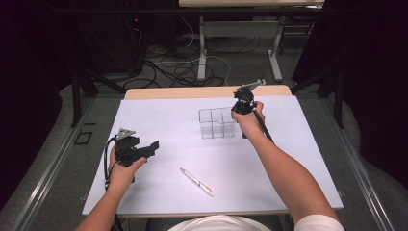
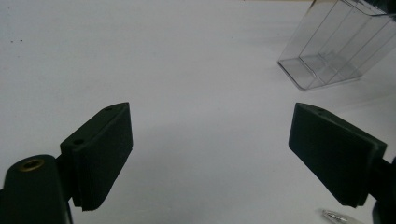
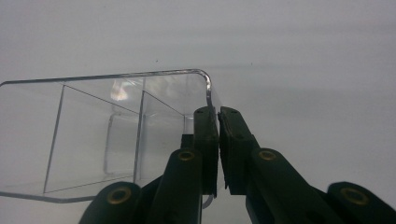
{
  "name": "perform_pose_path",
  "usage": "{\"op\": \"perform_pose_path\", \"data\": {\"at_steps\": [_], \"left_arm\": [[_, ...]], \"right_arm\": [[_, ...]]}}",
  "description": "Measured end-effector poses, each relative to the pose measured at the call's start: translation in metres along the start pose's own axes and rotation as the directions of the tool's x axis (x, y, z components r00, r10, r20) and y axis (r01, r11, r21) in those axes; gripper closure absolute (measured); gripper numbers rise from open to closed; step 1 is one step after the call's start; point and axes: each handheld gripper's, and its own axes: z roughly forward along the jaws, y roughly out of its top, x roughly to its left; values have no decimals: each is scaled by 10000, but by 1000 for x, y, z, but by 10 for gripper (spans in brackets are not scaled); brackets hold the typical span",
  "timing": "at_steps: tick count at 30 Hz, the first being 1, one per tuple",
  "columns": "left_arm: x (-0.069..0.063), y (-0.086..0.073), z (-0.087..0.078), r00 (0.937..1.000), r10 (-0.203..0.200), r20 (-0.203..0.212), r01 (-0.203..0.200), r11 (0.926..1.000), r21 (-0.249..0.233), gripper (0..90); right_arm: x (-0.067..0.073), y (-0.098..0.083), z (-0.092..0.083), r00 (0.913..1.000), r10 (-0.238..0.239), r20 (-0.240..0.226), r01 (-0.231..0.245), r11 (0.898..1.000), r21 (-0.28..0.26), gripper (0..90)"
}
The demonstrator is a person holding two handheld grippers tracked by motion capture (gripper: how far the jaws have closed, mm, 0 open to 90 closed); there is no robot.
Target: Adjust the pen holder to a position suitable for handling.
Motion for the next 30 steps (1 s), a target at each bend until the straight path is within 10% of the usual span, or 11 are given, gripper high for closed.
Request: {"op": "perform_pose_path", "data": {"at_steps": [30], "left_arm": [[-3, -1, 2, 9999, 102, 16, -102, 9999, 4, 140]], "right_arm": [[-2, -31, -13, 9913, 582, -1184, -477, 9948, 897, 839]]}}
